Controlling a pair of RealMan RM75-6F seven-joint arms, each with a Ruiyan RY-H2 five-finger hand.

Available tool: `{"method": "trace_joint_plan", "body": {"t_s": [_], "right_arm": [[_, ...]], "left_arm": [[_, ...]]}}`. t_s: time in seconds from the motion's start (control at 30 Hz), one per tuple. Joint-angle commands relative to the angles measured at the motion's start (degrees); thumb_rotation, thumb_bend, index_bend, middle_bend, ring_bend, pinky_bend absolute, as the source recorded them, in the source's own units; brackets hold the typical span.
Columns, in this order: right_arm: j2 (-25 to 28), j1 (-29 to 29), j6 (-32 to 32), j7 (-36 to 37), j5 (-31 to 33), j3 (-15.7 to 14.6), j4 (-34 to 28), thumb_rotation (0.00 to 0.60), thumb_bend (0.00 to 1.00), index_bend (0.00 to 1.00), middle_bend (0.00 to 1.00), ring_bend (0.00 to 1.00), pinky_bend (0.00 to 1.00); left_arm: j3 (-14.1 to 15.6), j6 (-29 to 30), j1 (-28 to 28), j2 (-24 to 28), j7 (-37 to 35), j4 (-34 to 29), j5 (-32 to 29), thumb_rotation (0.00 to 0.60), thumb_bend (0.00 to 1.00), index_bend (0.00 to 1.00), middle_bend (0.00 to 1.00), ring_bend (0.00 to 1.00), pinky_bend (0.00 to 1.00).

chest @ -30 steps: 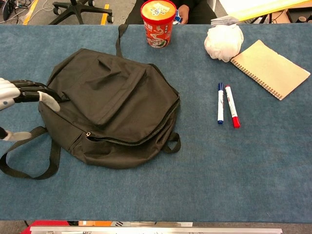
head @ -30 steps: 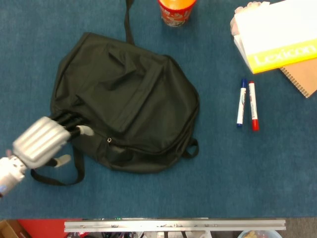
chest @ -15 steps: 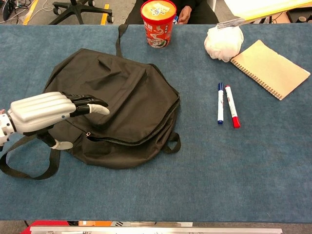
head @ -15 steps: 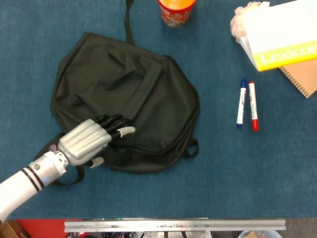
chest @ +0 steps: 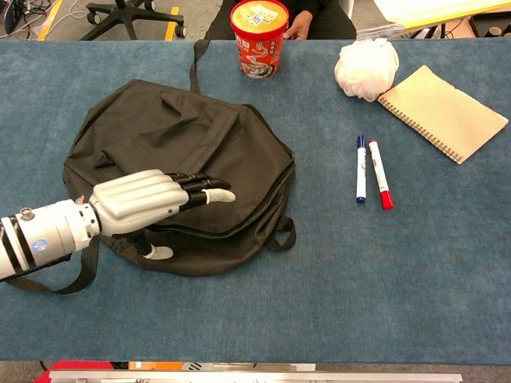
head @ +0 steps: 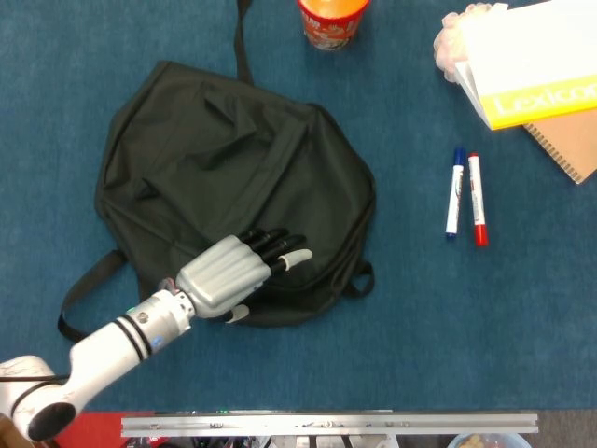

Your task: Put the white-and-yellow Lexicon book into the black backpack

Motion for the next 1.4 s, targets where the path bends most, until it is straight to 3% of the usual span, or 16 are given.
{"method": "trace_joint_plan", "body": {"t_s": [0.03,0.6,0.83,0.93,1.0,1.17,1.4], "right_arm": [[0.1,-0.2,0.1,0.4,0.1,0.1,-0.1,0.6,0.65,0.75,0.65,0.56,0.7],[0.6,-1.0,0.4,1.8,0.3,0.6,0.0,0.6,0.65,0.75,0.65,0.56,0.7],[0.8,-1.1,0.5,2.2,0.3,0.8,-0.1,0.6,0.66,0.76,0.65,0.56,0.7],[0.8,-1.2,0.7,2.5,0.3,0.9,-0.2,0.6,0.66,0.76,0.66,0.56,0.7],[0.8,-1.2,0.7,2.6,0.3,0.9,-0.2,0.6,0.65,0.76,0.66,0.57,0.7],[0.8,-1.3,0.8,3.2,0.3,1.1,-0.4,0.6,0.66,0.77,0.66,0.57,0.71],[1.2,-1.6,1.0,4.1,0.7,1.4,-0.8,0.6,0.66,0.77,0.67,0.57,0.71]], "left_arm": [[-1.2,-0.5,-0.7,-3.5,3.2,1.0,-4.8,0.6,0.18,0.04,0.0,0.0,0.16],[-3.0,0.7,-2.9,-10.2,7.3,5.2,-19.1,0.6,0.18,0.04,0.03,0.01,0.16],[-3.7,2.4,-3.2,-12.9,6.5,6.6,-22.5,0.6,0.18,0.12,0.07,0.06,0.16],[-4.8,4.0,-2.8,-14.6,4.2,7.6,-23.4,0.6,0.19,0.24,0.16,0.19,0.27],[-5.4,4.4,-2.8,-15.2,2.7,8.1,-23.7,0.6,0.19,0.32,0.23,0.29,0.45],[-6.9,7.2,-2.1,-17.4,-1.4,9.7,-23.0,0.6,0.2,0.4,0.35,0.42,0.59],[-8.9,10.7,-1.2,-19.8,-7.5,12.4,-21.2,0.6,0.32,0.5,0.49,0.57,0.75]]}}
